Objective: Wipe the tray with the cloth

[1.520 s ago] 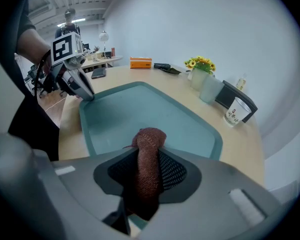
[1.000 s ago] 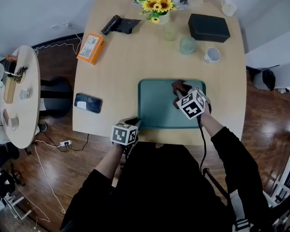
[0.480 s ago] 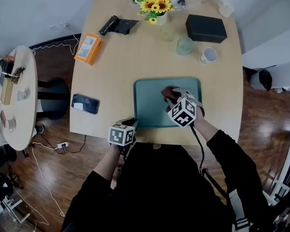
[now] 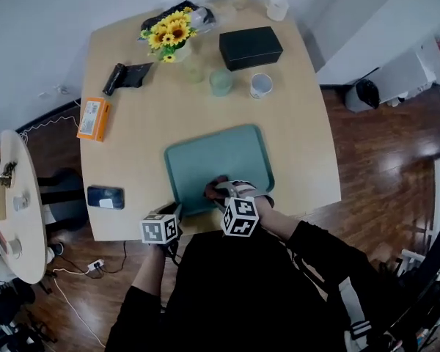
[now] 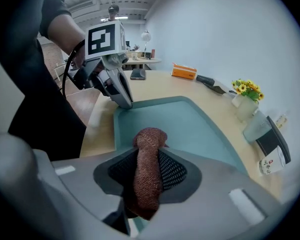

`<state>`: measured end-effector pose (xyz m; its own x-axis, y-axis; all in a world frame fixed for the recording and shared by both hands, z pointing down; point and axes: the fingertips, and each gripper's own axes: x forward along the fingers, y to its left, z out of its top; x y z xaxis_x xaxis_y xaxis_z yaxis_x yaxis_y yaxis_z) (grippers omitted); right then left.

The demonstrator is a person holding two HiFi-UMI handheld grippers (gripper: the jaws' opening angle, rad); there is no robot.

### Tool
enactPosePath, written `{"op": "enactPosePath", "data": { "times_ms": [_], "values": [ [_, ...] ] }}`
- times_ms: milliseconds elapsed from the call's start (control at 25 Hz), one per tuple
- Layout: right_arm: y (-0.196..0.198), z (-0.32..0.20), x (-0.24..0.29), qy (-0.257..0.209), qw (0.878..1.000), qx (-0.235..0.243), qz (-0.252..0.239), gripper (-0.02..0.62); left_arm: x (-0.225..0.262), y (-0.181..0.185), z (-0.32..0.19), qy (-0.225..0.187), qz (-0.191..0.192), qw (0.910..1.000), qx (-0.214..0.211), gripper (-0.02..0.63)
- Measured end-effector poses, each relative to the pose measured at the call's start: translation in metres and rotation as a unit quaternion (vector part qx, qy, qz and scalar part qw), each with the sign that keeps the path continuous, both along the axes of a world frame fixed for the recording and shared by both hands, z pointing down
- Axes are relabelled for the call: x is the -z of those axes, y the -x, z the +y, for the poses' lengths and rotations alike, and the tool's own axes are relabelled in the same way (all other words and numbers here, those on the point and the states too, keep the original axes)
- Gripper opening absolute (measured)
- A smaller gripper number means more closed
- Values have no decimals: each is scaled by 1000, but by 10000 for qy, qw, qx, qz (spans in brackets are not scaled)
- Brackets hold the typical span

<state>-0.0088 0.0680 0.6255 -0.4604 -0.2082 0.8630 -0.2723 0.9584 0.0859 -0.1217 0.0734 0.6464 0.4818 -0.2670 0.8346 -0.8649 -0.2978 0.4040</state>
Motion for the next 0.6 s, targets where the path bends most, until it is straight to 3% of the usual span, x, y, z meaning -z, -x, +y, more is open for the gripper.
{"op": "enactPosePath", "data": {
  "times_ms": [320, 600],
  "values": [
    [5, -5, 2, -100, 9992, 355, 139, 117, 4, -6, 0, -52, 34, 10000, -18, 34],
    [16, -65, 3, -466, 9973, 526, 225, 117, 8, -12, 2, -22, 45, 10000, -69, 34]
  ]
}}
